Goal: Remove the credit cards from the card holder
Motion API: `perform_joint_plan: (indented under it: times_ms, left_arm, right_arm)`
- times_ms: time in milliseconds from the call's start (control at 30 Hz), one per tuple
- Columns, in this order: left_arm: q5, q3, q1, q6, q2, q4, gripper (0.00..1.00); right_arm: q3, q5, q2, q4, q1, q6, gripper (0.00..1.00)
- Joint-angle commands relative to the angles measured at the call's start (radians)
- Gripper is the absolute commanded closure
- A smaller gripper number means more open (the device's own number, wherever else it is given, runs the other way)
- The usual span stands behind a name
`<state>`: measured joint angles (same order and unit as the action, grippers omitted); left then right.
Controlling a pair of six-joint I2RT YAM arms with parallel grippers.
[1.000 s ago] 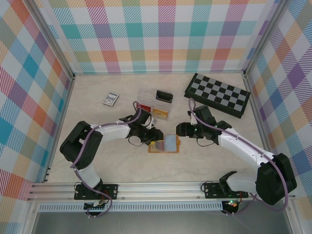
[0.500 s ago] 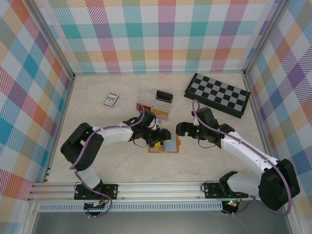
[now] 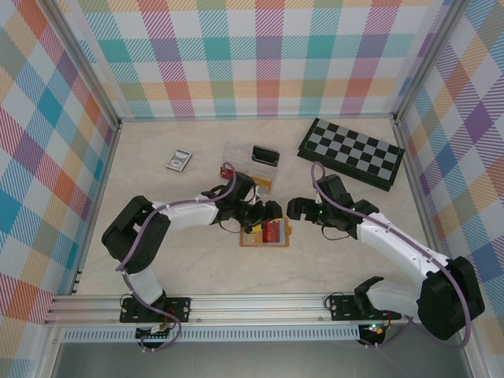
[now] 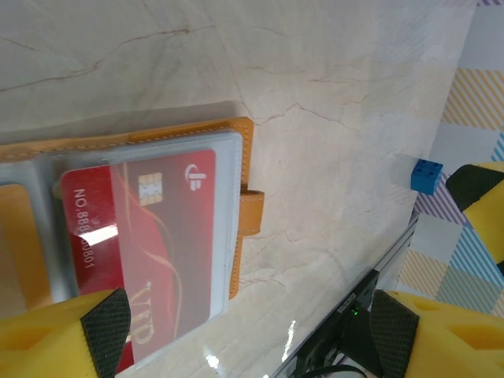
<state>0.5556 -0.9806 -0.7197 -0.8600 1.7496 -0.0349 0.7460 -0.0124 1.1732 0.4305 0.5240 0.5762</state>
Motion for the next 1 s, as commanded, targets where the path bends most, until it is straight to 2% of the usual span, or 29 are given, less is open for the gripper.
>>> perform_joint_plan:
  times_ms: [0, 133, 233, 500, 667, 967]
  left_arm:
    - [-0.035, 0.006, 0.013, -0.005, -0.021, -0.026, 0.18]
    - [-0.054, 0.054, 0.053, -0.015, -0.067, -0.031, 0.18]
    - [-0.051, 0.089, 0.077, -0.023, -0.092, -0.027, 0.20]
    - [-0.043, 0.130, 0.098, -0.034, -0.115, -0.026, 0.34]
    - [-0.016, 0.103, 0.094, -0.027, -0.092, -0.054, 0.37]
    - [0.022, 0.073, 0.082, -0.023, -0.031, -0.035, 0.58]
  right_arm:
    - [0.019, 0.040, 0.026, 0.012, -0.004, -0.008, 0.00]
    - [0.037, 0.113, 0.075, 0.009, -0.003, -0.030, 0.01]
    - [0.053, 0.184, 0.122, -0.004, 0.001, -0.029, 0.10]
    - [0.109, 0.251, 0.271, -0.031, 0.065, 0.031, 0.46]
    - [0.125, 0.262, 0.343, -0.068, 0.102, 0.072, 0.53]
    - [0.147, 0.267, 0.432, -0.081, 0.109, 0.095, 0.64]
